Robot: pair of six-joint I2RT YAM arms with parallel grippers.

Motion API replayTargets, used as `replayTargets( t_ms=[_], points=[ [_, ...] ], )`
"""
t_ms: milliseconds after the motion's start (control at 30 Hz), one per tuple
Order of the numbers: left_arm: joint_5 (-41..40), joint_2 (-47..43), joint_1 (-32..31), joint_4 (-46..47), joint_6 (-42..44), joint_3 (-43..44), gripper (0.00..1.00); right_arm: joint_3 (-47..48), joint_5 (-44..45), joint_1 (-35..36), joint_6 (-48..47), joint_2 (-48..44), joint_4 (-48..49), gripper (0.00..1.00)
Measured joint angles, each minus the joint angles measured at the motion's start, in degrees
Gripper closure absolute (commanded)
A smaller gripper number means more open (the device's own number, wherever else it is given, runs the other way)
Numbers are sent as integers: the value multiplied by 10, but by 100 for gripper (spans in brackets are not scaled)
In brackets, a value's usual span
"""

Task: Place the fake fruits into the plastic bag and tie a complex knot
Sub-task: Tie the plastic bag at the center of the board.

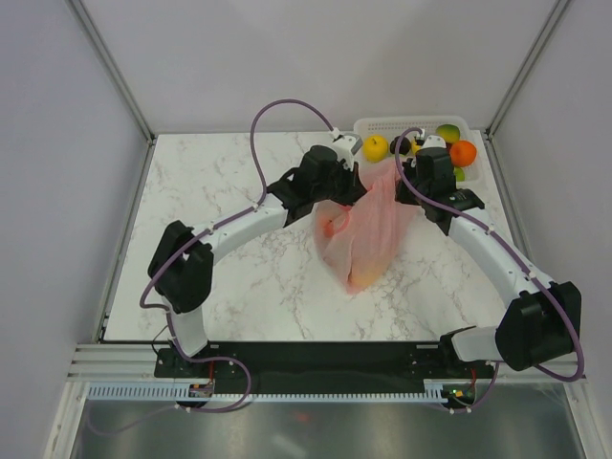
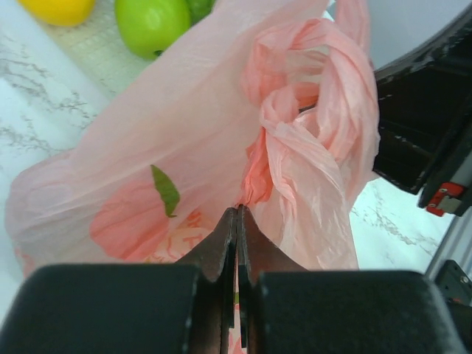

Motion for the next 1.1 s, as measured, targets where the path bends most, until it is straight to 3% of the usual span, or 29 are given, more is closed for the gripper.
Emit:
replayTargets(
  t_ms=[733, 800, 867, 1100],
  points=[
    [-94, -51, 0, 15, 5, -47, 98, 0, 52, -10, 16, -14, -8, 100],
    [-87, -51, 0, 16, 9, -47, 71, 0, 49, -10, 16, -14, -8, 100],
    [-74, -51, 0, 16, 14, -47, 58, 0, 47, -10, 16, -14, -7, 100],
    [-20, -51, 0, 13, 29, -47, 53, 0, 36, -10, 16, -14, -7, 100]
  ],
)
